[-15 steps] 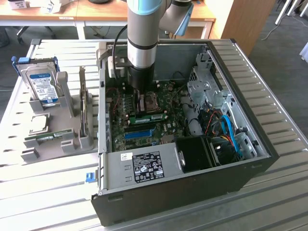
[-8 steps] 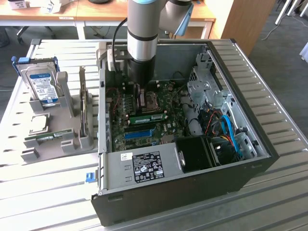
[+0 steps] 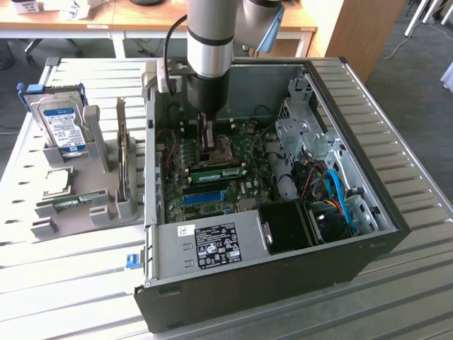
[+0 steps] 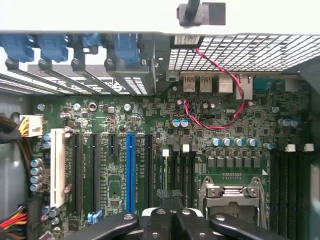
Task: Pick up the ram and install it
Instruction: 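Press down the ram until it locks into place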
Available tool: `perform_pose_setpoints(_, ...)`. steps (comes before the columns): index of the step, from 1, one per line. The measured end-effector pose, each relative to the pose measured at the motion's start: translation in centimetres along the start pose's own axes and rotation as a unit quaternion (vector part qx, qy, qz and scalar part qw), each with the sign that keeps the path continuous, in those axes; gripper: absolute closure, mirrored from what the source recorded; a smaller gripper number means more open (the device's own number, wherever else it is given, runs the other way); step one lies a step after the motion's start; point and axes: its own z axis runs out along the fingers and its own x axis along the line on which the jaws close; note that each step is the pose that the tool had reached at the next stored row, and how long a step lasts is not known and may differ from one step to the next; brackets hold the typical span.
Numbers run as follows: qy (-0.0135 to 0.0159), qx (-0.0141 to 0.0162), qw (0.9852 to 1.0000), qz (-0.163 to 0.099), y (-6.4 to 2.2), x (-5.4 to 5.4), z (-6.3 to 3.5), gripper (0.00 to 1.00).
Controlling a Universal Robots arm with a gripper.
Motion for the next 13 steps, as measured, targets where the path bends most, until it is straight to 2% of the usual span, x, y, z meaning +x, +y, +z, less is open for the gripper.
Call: perform_pose_setpoints(13,0.0000,0.0000,1.0000,0.000,0.04,0.0,-2.77,0.89)
